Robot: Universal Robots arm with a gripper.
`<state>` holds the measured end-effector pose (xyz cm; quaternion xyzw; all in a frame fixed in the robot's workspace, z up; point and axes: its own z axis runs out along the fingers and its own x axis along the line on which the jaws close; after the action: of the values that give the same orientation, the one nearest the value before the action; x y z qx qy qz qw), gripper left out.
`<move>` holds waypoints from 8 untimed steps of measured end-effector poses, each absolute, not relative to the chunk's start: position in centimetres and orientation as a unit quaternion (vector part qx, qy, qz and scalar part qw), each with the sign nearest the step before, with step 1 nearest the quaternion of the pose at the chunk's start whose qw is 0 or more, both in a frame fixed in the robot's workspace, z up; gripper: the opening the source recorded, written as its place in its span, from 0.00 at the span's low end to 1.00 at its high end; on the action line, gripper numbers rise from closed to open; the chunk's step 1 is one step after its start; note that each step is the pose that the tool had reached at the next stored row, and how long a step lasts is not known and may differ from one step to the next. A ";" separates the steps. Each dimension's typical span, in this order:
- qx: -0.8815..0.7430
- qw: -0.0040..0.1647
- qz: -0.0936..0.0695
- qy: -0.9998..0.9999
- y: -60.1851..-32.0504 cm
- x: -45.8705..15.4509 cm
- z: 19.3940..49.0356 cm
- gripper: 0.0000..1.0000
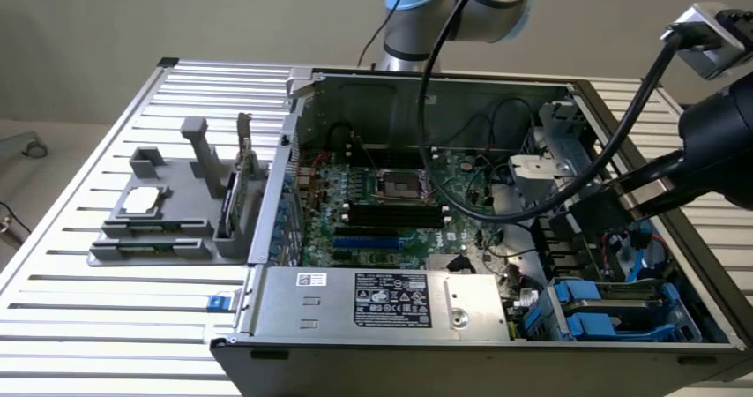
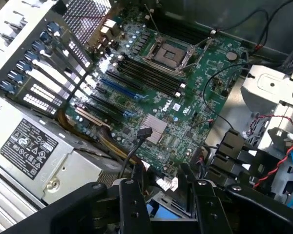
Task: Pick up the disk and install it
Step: 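Insert the first disk wire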
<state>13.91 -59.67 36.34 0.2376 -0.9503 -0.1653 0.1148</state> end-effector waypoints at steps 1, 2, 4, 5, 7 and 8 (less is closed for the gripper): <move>0.237 0.111 -0.159 -0.952 -59.7 13.9 36.3 0.42; 0.236 0.107 -0.151 -0.954 -59.7 13.9 36.3 0.42; 0.235 0.101 -0.135 -0.957 -59.7 13.9 36.3 0.42; 0.234 0.098 -0.128 -0.959 -59.7 13.9 36.3 0.42; 0.231 0.095 -0.117 -0.961 -59.7 13.9 36.3 0.42; 0.229 0.094 -0.114 -0.962 -59.7 13.9 36.3 0.42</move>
<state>13.91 -59.66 36.33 0.2291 -0.9622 -0.1136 0.0939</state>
